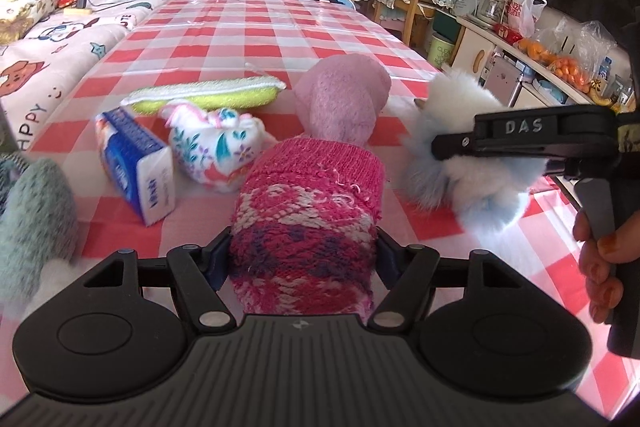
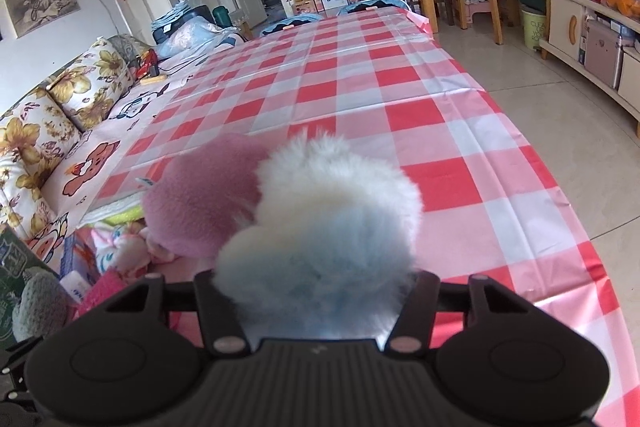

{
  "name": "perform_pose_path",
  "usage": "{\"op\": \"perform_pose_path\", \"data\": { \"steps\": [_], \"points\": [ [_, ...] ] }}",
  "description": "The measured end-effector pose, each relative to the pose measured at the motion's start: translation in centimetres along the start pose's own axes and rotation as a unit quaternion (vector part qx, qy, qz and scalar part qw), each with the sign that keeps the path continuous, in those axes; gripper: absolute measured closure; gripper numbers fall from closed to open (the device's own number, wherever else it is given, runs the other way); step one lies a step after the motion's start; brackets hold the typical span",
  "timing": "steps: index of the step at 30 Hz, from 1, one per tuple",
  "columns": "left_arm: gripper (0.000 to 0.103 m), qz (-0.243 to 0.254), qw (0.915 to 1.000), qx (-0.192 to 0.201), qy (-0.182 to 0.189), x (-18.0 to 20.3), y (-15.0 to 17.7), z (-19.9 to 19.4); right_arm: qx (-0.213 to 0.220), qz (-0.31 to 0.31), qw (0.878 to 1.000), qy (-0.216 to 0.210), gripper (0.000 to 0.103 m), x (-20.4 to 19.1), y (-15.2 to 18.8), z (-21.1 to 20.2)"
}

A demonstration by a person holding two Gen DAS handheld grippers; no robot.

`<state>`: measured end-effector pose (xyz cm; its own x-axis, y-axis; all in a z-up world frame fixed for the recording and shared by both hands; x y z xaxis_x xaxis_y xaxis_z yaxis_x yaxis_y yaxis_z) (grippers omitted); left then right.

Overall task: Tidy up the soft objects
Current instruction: 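Grasp the pink-purple knit plush with the left tool while the right tool grasps the white fluffy plush, then carry both plush toys into the cardboard box and open both tools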

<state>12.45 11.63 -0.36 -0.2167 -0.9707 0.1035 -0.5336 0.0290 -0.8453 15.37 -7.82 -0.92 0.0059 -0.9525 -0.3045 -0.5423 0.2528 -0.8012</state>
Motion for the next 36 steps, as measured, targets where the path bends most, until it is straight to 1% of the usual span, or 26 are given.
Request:
{"op": "perform_pose_path", "data": {
  "steps": [8, 13, 19, 25, 36],
  "points": [
    [0.018, -0.011, 0.9999, 0.001, -0.002, -0.9, 0.5, -1.6, 0.007, -0.019, 1.0, -0.005, 0.048, -1.8, -0.1, -2.2],
    [0.018, -0.019, 0.9997, 0.012, -0.002, -1.4, 0.3, -2.8, 0.013, -0.017, 1.0, -0.011, 0.048, -3.2, -0.3, -3.2],
    [0.018, -0.035, 0.9991, 0.024, -0.007, -2.9, 0.0, -4.5, 0.021, -0.006, 0.999, -0.023, 0.048, -4.6, -0.5, -4.6],
    [0.018, -0.054, 0.9976, 0.042, -0.007, -4.7, -0.8, -6.3, 0.028, 0.003, 0.999, -0.044, 0.048, -6.2, -0.4, -6.2],
    [0.018, -0.073, 0.9948, 0.071, -0.009, -6.8, -2.0, -9.5, 0.044, 0.015, 0.995, -0.085, 0.048, -10.0, 0.2, -8.6]
  ]
}}
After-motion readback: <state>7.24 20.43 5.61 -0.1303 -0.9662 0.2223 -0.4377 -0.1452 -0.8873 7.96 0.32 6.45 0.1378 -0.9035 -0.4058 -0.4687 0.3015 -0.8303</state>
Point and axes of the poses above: each gripper's, at about its wrist camera, not at the fingertips, and z roughly the way its jaws point, x to its right, y to its underside, the point moved 5 cm from there along z, roughly the way its jaws point, and after that the axes turned 9 degrees about x, right-handed, at the moved point
